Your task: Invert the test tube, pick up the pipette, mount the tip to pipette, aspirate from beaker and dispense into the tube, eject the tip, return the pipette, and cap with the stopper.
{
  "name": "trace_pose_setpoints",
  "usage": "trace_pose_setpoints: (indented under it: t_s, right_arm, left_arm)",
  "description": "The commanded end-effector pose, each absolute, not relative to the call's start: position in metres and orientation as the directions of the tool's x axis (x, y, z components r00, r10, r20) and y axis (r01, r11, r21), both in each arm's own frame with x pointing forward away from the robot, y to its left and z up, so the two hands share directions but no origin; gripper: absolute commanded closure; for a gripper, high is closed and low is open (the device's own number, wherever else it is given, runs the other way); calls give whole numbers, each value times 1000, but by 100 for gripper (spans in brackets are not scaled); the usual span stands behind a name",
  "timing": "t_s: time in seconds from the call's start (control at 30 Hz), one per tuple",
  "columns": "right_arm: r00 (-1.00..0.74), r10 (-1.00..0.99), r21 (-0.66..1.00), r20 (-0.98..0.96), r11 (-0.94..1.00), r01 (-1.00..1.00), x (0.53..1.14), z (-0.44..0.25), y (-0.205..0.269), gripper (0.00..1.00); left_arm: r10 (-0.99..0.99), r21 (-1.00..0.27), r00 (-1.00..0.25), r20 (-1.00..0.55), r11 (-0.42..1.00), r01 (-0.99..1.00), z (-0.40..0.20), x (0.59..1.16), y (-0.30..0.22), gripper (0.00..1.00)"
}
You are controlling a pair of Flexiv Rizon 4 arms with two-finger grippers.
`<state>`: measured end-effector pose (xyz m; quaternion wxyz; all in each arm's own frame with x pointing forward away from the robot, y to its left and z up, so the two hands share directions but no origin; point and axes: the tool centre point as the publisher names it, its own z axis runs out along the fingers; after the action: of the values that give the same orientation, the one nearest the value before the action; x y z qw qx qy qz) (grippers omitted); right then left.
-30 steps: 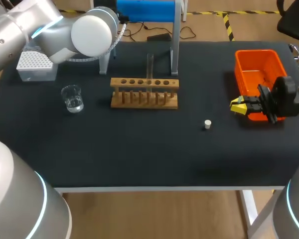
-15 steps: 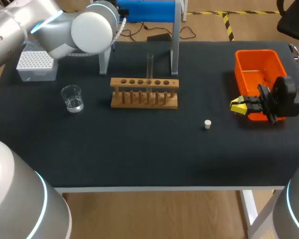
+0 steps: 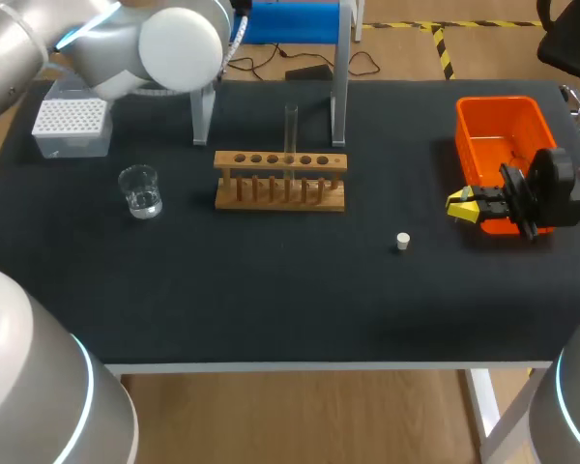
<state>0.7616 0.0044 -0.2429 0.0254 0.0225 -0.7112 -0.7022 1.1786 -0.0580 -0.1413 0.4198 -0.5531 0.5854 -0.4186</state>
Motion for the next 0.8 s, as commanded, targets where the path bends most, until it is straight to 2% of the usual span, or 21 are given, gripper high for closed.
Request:
trace_pose_setpoints:
  t_s: [0.03, 0.13, 0.53, 0.8]
  right_arm:
    - [-998, -67, 1000, 4, 13, 3, 761, -243, 4, 100]
    - [-998, -67, 1000, 4, 13, 3, 761, -243, 4, 100]
    - [-998, -67, 1000, 4, 13, 3, 761, -243, 4, 100]
    - [-998, -67, 1000, 4, 13, 3, 761, -243, 4, 100]
  left_arm:
    - [-997, -952, -78, -26, 49, -301, -132, 1164, -55, 100]
    - [-991, -953, -132, -16, 55, -298, -124, 1153, -56, 100]
    - [-867, -967, -488, 104, 27, -254, -70, 1081, -48, 100]
    - [-725, -985, -686, 71, 57, -162, -30, 1024, -61, 100]
